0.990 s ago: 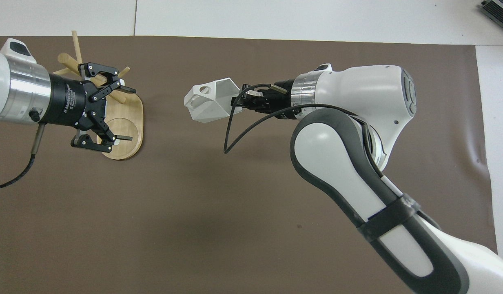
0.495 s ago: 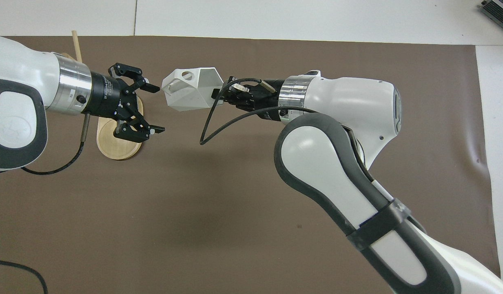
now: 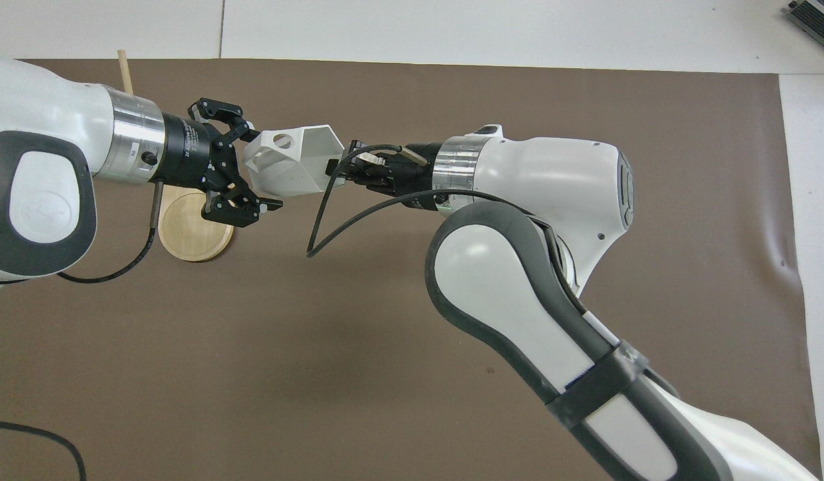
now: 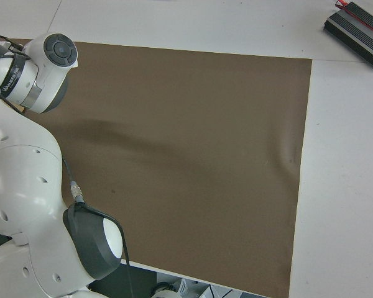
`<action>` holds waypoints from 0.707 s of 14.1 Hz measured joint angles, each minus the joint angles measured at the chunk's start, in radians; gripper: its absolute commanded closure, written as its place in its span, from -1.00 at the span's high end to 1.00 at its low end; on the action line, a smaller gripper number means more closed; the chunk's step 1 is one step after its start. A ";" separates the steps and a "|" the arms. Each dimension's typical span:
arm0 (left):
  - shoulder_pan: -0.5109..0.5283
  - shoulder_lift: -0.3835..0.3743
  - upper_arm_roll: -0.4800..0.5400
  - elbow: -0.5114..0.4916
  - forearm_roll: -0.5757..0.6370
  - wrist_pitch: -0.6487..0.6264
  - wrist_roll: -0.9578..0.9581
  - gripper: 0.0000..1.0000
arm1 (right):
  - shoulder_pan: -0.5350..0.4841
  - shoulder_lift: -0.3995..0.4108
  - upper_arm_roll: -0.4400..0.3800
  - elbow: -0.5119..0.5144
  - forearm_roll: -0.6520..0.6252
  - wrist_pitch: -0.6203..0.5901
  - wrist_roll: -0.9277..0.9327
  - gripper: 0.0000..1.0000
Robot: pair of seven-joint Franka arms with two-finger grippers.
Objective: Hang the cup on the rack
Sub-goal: 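Close the left gripper on the cup held by the right gripper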
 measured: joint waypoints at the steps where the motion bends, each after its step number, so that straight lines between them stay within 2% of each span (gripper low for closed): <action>1: -0.002 0.001 0.000 0.000 0.000 -0.001 0.000 1.00 | 0.000 0.000 0.000 -0.001 0.000 0.004 0.000 -1.00; 3: -0.011 0.001 0.000 0.000 0.000 -0.001 0.000 1.00 | -0.002 0.001 -0.003 -0.004 0.000 0.006 0.000 -1.00; 5: -0.014 0.001 0.000 0.000 0.000 -0.003 0.000 0.02 | -0.002 0.001 -0.004 -0.006 0.000 0.006 0.000 -1.00; 7: -0.014 0.001 0.001 0.000 0.003 -0.006 0.004 -0.74 | -0.001 0.001 -0.003 -0.007 0.000 0.006 -0.001 -1.00; 8: -0.014 0.002 0.002 0.000 0.003 -0.010 0.008 -1.00 | -0.001 0.001 -0.004 -0.007 0.000 0.005 -0.003 -1.00; 10: -0.014 0.002 0.003 0.000 0.004 -0.013 0.008 -1.00 | -0.001 0.001 -0.003 -0.009 0.000 0.005 -0.003 -1.00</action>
